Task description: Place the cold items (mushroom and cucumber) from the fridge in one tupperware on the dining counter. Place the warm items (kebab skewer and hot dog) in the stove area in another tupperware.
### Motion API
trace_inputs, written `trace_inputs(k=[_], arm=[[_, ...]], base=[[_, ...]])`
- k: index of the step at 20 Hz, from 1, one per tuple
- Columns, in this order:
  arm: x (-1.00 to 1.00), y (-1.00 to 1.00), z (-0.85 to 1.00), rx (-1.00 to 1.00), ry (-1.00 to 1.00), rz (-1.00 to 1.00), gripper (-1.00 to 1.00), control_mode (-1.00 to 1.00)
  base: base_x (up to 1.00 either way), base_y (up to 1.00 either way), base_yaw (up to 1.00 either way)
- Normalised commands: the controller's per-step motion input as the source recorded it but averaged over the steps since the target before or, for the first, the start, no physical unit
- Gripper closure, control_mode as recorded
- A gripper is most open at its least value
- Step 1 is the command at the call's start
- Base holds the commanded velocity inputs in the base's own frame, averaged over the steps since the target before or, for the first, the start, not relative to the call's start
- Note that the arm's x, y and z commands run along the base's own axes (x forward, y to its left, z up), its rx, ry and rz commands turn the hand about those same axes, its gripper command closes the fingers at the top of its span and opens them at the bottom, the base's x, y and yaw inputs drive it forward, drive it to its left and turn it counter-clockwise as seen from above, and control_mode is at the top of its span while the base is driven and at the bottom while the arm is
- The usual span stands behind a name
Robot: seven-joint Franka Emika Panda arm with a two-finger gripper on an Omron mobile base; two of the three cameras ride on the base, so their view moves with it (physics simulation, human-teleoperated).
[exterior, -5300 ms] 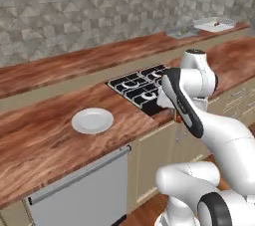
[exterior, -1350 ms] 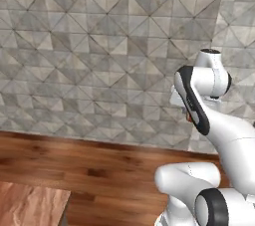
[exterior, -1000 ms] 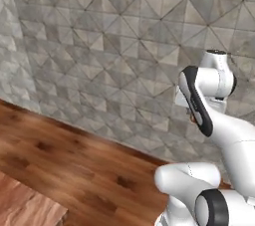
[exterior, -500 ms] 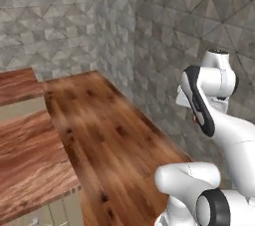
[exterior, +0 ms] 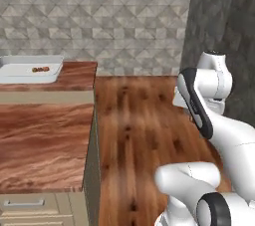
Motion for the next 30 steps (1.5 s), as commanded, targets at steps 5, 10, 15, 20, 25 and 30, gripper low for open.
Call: trace_inputs(k=[5, 10, 15, 20, 25, 30], arm=[[0.0, 0.0, 0.0, 0.0, 0.0, 0.0, 1.0, 1.0], [0.0, 0.0, 0.0, 0.0, 0.0, 0.0, 1.0, 1.0], [0.0, 0.0, 0.0, 0.0, 0.0, 0.0, 1.0, 1.0], [0.0, 0.0, 0.0, 0.0, 0.0, 0.0, 1.0, 1.0], [0.0, 0.0, 0.0, 0.0, 0.0, 0.0, 1.0, 1.0], [0.0, 0.0, 0.0, 0.0, 0.0, 0.0, 1.0, 1.0]], base=[[1.0, -0.53, 0.44], [1.0, -0.67, 0.38], [1.0, -0.85, 0.32], [1.0, -0.92, 0.34], [1.0, -0.58, 0.39], [1.0, -0.67, 0.46]])
